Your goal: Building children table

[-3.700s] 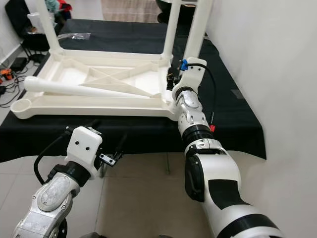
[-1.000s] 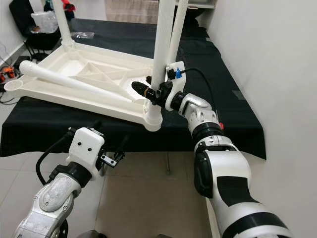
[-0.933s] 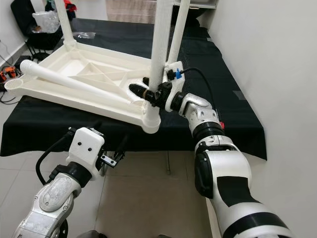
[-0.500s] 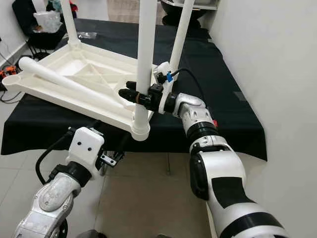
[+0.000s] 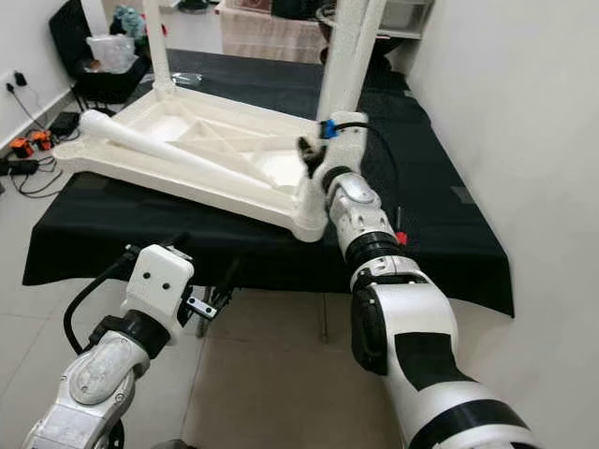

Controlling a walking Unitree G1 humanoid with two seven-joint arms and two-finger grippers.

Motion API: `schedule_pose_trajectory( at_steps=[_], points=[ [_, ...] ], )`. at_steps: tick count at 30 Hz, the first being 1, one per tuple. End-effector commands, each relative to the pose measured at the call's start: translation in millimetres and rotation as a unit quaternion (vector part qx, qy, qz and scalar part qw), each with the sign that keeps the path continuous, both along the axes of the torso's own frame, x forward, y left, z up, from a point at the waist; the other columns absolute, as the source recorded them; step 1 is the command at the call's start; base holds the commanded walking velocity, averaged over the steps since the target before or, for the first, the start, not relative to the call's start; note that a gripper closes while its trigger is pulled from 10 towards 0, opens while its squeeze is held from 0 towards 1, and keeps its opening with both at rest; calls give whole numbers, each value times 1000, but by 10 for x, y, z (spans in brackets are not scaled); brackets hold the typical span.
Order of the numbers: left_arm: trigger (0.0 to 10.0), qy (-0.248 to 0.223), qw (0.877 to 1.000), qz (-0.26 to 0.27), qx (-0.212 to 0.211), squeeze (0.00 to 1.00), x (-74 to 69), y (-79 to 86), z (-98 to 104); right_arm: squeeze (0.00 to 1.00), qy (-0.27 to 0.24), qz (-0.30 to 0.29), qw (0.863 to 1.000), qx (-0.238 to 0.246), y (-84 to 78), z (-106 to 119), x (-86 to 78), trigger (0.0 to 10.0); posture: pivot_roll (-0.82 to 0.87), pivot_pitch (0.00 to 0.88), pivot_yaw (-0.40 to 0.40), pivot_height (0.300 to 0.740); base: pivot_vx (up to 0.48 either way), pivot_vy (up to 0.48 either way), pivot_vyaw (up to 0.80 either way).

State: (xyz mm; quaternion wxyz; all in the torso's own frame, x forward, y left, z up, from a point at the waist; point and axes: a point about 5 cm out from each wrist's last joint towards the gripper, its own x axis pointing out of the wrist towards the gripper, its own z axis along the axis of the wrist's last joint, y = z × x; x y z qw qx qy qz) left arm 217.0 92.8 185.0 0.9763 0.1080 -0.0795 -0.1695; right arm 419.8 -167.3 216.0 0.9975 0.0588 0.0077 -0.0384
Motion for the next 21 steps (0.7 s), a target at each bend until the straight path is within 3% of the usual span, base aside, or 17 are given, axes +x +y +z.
schedule_pose_trajectory(
  at_steps=[1, 3, 4, 8, 9, 10, 14, 15, 16, 18, 20, 21],
  points=[
    [10000, 7, 1000, 2, 5, 0, 8, -1, -40, 0, 56, -60, 997, 7, -148, -190, -43, 0, 80, 58, -111, 740, 0, 0, 0],
    [10000, 7, 1000, 2, 5, 0, 8, 0, -40, 0, 62, -94, 993, 22, -171, -216, -56, 0, 80, 58, -111, 740, 0, 0, 0],
    [10000, 7, 1000, 3, 5, 0, 9, -1, -41, 0, 65, -103, 992, 35, -115, -238, -59, 7451, 78, 58, -111, 740, 0, 0, 0],
    [10000, 8, 1000, 3, 5, 0, 10, -1, -43, 0, 65, -109, 991, 42, -63, -248, -60, 7451, 78, 58, -111, 740, 0, 0, 0],
    [10000, 8, 1000, 2, 5, 0, 13, -5, -44, 1000, 61, -71, 995, 47, 83, -247, -47, 10000, 76, 57, -112, 740, 0, 0, 0],
    [10000, 8, 1000, 2, 4, 0, 15, -6, -46, 1000, 55, -40, 996, 50, 223, -236, -38, 10000, 76, 56, -113, 740, 0, 0, 0],
    [10000, 8, 1000, 2, 4, 0, 16, -8, -46, 1000, 44, -4, 998, 47, 362, -202, -29, 10000, 77, 55, -115, 740, 0, 0, 0],
    [10000, 7, 1000, 4, 5, 0, 14, -1, -46, 0, 17, 32, 999, 35, 421, -125, -18, 10000, 77, 55, -115, 740, 0, 0, 0],
    [10000, 7, 1000, 4, 5, 0, 15, 0, -47, 0, 13, 68, 997, 44, 465, -107, -15, 10000, 75, 56, -114, 740, 0, 0, 0],
    [10000, 7, 1000, 4, 5, 0, 15, 0, -47, 0, 13, 68, 997, 44, 465, -107, -15, 10000, 75, 56, -114, 740, 0, 0, 0],
    [10000, 7, 1000, 5, 5, 0, 16, -1, -46, 0, 3, 170, 984, 61, 549, -84, -27, 10000, 75, 56, -114, 740, 0, 0, 0],
    [10000, 7, 1000, 5, 5, 0, 16, -1, -46, 0, 3, 170, 984, 61, 549, -84, -27, 10000, 75, 56, -114, 740, 0, 0, 0]
  ],
)
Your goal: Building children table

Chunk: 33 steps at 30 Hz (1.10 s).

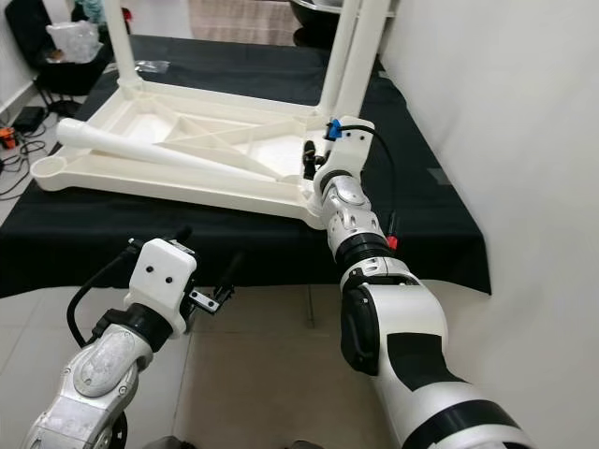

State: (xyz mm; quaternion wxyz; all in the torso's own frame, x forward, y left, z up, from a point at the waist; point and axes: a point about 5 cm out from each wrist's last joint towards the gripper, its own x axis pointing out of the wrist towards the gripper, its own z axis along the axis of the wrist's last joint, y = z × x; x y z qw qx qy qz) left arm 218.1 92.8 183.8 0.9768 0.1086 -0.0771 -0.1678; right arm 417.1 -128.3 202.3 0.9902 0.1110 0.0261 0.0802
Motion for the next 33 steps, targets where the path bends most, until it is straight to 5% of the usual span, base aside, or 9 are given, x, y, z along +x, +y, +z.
schedule_pose_trajectory(
  at_steps=[1, 4, 6, 17, 18, 30, 31, 32, 33],
  points=[
    [10000, 5, 1000, 3, 4, 0, 5, -1, -36, 0, -20, 109, 994, 3, 180, 66, -17, 10000, 76, 55, -117, 740, 0, 0, 0],
    [10000, 5, 1000, 3, 3, 0, 4, -1, -36, 0, -30, 173, 984, -2, 180, 71, -46, 10000, 77, 55, -117, 740, 0, 0, 0],
    [10000, 5, 1000, 1, 4, 0, 0, -2, -36, 0, -45, 273, 961, -14, 132, 82, -110, 10000, 77, 56, -113, 740, 0, 0, 0],
    [10000, 5, 1000, 1, 4, 0, -4, 2, -35, 0, -68, 397, 915, 7, 135, 145, -212, 10000, 83, 47, -112, 740, 0, 0, 0],
    [10000, 5, 1000, 1, 4, 0, -4, 1, -35, 0, -72, 407, 911, 11, 172, 137, -223, 0, 83, 47, -112, 740, 0, 0, 0],
    [10000, 4, 1000, -1, 5, 0, -2, -9, -36, 0, -81, 382, 920, 15, 268, 110, -208, 0, 84, 37, -114, 740, 0, 0, 0],
    [10000, 3, 1000, 0, 5, 0, 0, -8, -36, 0, -76, 330, 941, 0, 253, 105, -161, 0, 84, 37, -114, 740, 0, 0, 0],
    [10000, 3, 1000, 0, 5, 0, 0, -8, -36, 0, -76, 330, 941, 0, 253, 105, -161, 0, 84, 37, -114, 740, 0, 0, 0],
    [10000, 3, 1000, 0, 5, 0, 1, -9, -36, 0, -59, 248, 967, -26, 205, 94, -94, 0, 80, 36, -115, 740, 0, 0, 0]
  ],
)
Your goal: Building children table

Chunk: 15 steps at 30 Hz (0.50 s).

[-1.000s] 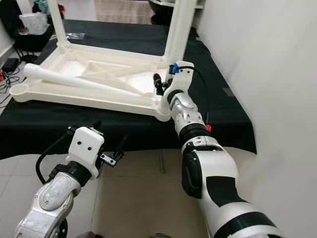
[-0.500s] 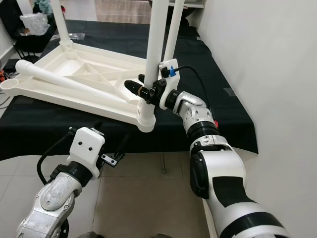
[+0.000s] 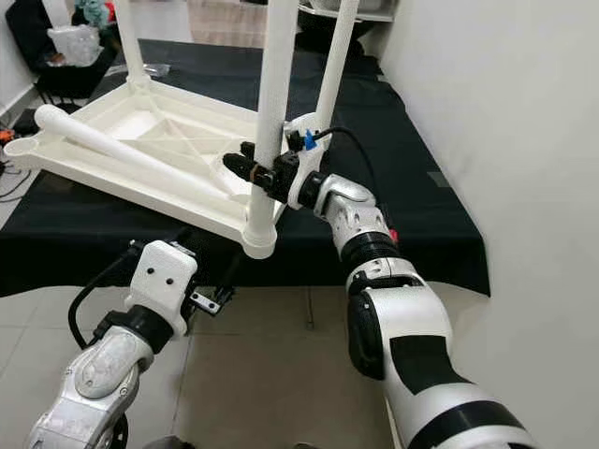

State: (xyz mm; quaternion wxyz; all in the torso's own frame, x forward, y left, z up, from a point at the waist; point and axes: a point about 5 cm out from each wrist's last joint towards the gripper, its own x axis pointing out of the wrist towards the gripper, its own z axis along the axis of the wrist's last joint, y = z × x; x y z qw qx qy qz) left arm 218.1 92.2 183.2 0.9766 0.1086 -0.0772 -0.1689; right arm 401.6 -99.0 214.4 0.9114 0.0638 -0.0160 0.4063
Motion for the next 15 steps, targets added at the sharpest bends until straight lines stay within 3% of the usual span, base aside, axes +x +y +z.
schedule_pose_trajectory(
  at_steps=[1, 2, 3, 4, 6, 7, 9, 10, 11, 12, 13, 14, 15],
  points=[
    [10000, 3, 1000, 1, 5, 0, 1, -3, -29, 0, 20, -82, 996, 0, -88, -28, 61, 0, 80, 36, -115, 740, 0, 0, 0],
    [10000, 2, 1000, 0, 4, 0, 1, -6, -30, 0, 34, -187, 982, -23, -187, -46, 124, 0, 79, 35, -114, 740, 0, 0, 0],
    [10000, 2, 1000, 0, 4, 0, 1, -10, -30, 0, 42, -254, 966, -39, -261, -56, 154, 0, 79, 35, -114, 740, 0, 0, 0],
    [10000, 2, 1000, 0, 4, 0, 1, -10, -30, 0, 42, -254, 966, -39, -261, -56, 154, 0, 79, 35, -114, 740, 0, 0, 0],
    [10000, 2, 1000, 0, 4, 0, 5, -15, -30, 0, 67, -385, 919, -44, -470, -69, 183, 0, 78, 40, -116, 740, 0, 0, 0],
    [10000, 2, 1000, 0, 3, 0, 6, -16, -29, 0, 74, -417, 905, -44, -520, -71, 184, 0, 78, 39, -117, 740, 0, 0, 0],
    [10000, 2, 1000, 0, 3, 0, 6, -16, -29, 0, 74, -417, 905, -44, -520, -71, 184, 0, 78, 39, -117, 740, 0, 0, 0],
    [10000, 2, 1000, 1, 4, 0, 9, -15, -28, 0, 85, -455, 886, -36, -569, -69, 183, 0, 77, 42, -118, 740, 0, 0, 0],
    [10000, 2, 1000, 1, 4, 0, 9, -15, -28, 0, 85, -455, 886, -36, -569, -69, 183, 0, 77, 42, -118, 740, 0, 0, 0],
    [10000, 2, 1000, 1, 4, 0, 11, -13, -27, 0, 97, -483, 870, -25, -594, -71, 180, 0, 75, 44, -119, 740, 0, 0, 0],
    [10000, 1, 1000, 2, 3, 0, 12, -13, -26, 0, 108, -499, 860, -10, -582, -72, 178, 6235, 75, 44, -120, 740, 0, 0, 0],
    [10000, 2, 1000, 2, 3, 0, 13, -13, -26, 0, 117, -502, 857, 2, -547, -75, 178, 10000, 76, 44, -121, 740, 0, 0, 0],
    [10000, 2, 1000, 2, 3, 0, 13, -13, -26, 0, 117, -502, 857, 2, -547, -75, 178, 10000, 76, 44, -121, 740, 0, 0, 0]
  ],
)
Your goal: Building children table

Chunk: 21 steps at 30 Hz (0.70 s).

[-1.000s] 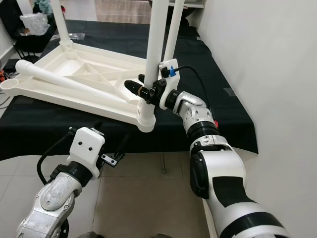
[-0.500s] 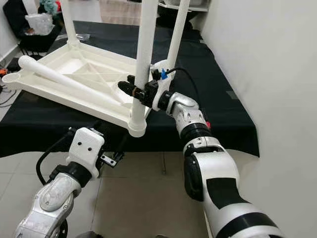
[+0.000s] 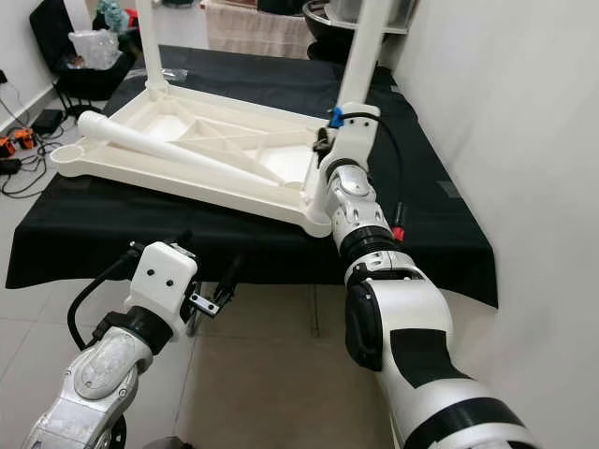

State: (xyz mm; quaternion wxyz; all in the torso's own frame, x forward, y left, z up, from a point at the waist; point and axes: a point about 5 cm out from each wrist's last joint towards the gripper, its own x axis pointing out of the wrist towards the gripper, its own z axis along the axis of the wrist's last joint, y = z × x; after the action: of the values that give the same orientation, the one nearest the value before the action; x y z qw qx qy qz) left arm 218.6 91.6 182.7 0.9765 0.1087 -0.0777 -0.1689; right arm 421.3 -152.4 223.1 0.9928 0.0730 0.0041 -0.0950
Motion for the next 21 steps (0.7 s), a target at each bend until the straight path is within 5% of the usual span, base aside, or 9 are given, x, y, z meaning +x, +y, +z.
schedule_pose_trajectory(
  at_steps=[1, 2, 3, 11, 12, 21],
  points=[
    [10000, 2, 1000, 3, 3, 0, 7, -6, -22, 94, 55, 0, 998, 41, 67, -159, -13, 10000, 76, 44, -121, 740, 0, 0, 0],
    [10000, 2, 1000, 3, 3, 0, 6, -7, -23, 94, 55, 10, 997, 46, 128, -154, -11, 10000, 76, 44, -121, 740, 0, 0, 0],
    [10000, 2, 1000, 3, 3, 0, 6, -7, -23, 1000, 51, 22, 998, 43, 186, -143, -8, 10000, 76, 45, -123, 740, 0, 0, 0],
    [10000, 3, 1000, 4, 2, 0, 8, -5, -30, 1000, 23, 21, 999, 37, 260, -96, -12, 10000, 74, 45, -123, 740, 0, 0, 0],
    [10000, 4, 1000, 4, 2, 0, 8, -5, -32, 0, 17, 28, 999, 39, 270, -94, -14, 10000, 73, 46, -121, 740, 0, 0, 0],
    [10000, 6, 1000, 3, 2, 0, 20, -6, -52, 0, -48, 61, 997, -16, 158, -265, -155, 10000, 58, 44, -115, 740, 0, 0, 0]
  ],
)
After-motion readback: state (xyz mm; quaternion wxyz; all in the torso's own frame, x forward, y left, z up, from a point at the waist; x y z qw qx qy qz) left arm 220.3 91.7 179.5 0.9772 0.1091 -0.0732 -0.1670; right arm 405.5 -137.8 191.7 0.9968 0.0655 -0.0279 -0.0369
